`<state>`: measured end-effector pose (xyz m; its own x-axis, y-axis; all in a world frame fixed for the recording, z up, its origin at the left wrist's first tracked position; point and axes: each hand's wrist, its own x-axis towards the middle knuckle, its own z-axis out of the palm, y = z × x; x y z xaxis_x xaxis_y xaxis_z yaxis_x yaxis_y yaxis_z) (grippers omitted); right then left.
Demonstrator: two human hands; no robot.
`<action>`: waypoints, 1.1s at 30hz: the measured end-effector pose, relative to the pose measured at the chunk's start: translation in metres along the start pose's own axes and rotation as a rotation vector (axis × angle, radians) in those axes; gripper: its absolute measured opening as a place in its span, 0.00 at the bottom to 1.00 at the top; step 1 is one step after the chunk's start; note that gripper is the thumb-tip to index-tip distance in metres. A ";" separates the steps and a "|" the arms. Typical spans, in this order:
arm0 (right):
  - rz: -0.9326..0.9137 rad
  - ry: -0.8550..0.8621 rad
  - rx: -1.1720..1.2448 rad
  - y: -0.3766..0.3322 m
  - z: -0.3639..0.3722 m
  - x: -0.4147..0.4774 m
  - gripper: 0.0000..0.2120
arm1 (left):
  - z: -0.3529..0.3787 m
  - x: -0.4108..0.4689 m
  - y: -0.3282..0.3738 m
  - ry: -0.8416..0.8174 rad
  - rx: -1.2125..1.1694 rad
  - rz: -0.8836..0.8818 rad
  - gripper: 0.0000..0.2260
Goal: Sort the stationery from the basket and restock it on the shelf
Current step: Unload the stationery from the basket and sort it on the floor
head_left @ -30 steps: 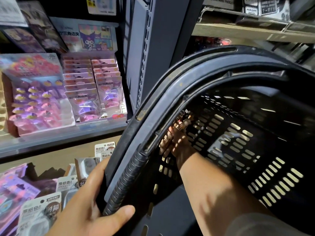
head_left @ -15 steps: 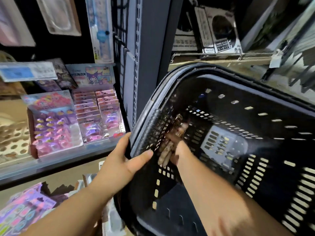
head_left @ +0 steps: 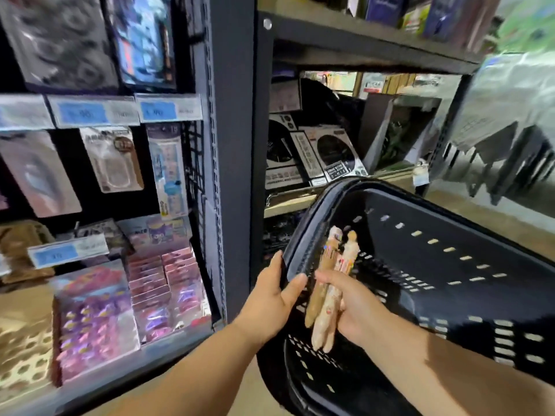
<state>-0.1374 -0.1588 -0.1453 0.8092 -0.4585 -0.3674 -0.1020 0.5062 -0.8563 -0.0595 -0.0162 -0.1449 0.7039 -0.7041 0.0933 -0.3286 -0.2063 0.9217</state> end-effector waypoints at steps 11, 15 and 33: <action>-0.076 0.207 0.205 -0.058 -0.046 0.015 0.05 | 0.045 0.081 0.080 -0.060 0.145 -0.014 0.37; -0.099 0.189 0.226 -0.071 -0.055 0.027 0.05 | 0.053 0.096 0.094 -0.042 0.189 -0.045 0.34; -0.058 0.160 0.120 -0.078 -0.075 0.003 0.06 | 0.083 0.053 0.090 0.094 -0.122 -0.280 0.33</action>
<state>-0.1707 -0.2546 -0.1067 0.7085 -0.5947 -0.3799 0.0197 0.5549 -0.8317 -0.1041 -0.1285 -0.0879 0.8136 -0.5640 -0.1414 -0.0397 -0.2965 0.9542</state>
